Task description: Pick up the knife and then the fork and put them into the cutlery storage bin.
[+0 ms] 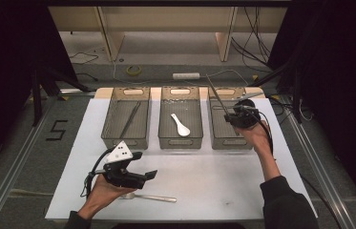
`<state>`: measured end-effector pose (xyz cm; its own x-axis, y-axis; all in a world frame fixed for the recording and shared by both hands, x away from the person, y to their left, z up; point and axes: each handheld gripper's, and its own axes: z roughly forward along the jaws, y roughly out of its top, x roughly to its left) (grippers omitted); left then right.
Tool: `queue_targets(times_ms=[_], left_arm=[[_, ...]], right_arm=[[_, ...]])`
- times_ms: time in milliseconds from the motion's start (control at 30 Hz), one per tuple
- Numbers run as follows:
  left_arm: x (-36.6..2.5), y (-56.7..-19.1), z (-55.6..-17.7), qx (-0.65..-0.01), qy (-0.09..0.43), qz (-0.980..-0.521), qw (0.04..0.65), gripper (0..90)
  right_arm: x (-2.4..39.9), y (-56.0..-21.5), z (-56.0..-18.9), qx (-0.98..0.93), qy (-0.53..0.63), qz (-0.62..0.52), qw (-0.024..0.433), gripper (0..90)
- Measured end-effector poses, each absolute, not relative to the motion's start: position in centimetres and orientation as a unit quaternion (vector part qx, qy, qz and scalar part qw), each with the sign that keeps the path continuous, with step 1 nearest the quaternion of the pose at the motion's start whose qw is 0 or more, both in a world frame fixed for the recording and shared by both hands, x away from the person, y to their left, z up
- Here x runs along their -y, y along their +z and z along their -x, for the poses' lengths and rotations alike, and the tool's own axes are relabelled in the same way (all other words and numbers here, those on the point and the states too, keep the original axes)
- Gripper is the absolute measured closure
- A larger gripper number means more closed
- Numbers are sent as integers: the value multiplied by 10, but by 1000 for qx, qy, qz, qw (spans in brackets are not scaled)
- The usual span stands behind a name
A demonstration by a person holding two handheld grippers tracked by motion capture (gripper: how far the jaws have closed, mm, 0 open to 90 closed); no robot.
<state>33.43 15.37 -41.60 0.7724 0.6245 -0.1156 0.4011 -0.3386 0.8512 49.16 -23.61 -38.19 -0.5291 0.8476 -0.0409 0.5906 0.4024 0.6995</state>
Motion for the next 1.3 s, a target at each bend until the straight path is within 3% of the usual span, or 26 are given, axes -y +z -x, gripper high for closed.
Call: queue_targets(times_ms=[1300], left_arm=[[-152,-417,-333,-309,119,-815,476,158]], right_arm=[[238,-427,-514,-782,269,-540,158,816]])
